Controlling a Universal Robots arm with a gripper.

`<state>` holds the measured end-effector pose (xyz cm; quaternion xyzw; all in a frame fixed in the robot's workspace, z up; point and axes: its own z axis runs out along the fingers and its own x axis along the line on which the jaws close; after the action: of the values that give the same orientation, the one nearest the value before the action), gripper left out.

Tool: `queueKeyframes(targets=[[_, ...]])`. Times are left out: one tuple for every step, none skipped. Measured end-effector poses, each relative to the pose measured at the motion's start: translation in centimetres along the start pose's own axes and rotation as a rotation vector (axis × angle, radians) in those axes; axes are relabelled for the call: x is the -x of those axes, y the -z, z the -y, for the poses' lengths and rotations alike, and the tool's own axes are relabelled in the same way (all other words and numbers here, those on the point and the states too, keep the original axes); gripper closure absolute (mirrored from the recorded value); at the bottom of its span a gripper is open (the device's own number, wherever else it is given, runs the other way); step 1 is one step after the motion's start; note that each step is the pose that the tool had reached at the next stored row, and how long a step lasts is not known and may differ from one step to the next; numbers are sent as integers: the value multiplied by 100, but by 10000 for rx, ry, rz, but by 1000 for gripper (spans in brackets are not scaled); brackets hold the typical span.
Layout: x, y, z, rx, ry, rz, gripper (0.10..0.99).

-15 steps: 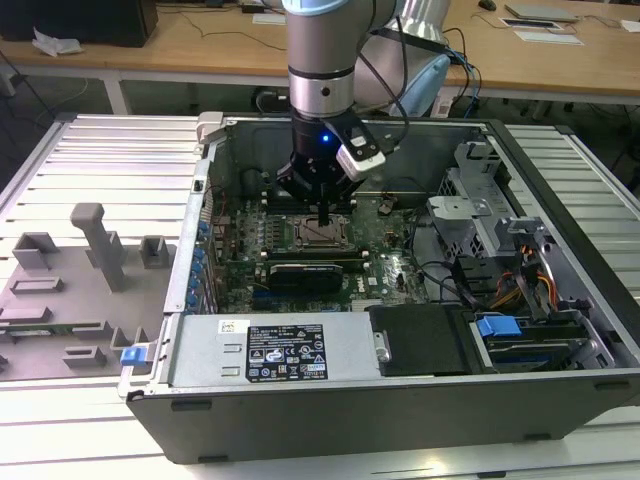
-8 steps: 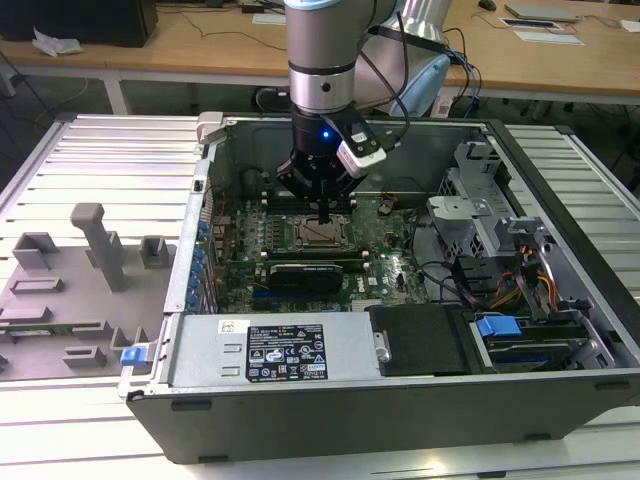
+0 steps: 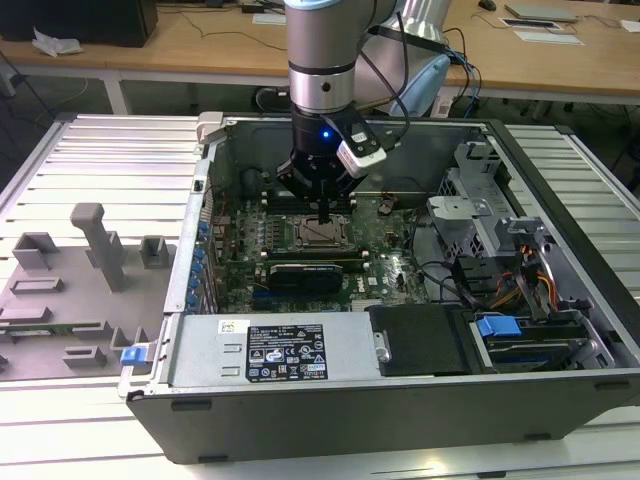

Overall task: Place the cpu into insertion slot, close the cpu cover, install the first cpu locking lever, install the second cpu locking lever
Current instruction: 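Install the second cpu locking lever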

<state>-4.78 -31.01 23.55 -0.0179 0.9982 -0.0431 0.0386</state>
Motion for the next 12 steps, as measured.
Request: queueKeyframes(targets=[[0,0,8,3,-2,3,980],[-1,0,19,2,-2,2,980],[-1,0,42,3,-3,2,980],[-3,-1,81,3,-2,2,980],[-5,-4,115,3,-1,3,980],[-6,-4,130,3,-2,2,980],[-7,-6,165,3,-3,2,980],[-8,-7,193,4,-3,3,980],[-9,-11,233,3,-1,3,980],[-11,-14,280,3,-1,2,980],[-13,-17,311,3,-2,2,980],[-14,-20,346,8,-3,2,980]])
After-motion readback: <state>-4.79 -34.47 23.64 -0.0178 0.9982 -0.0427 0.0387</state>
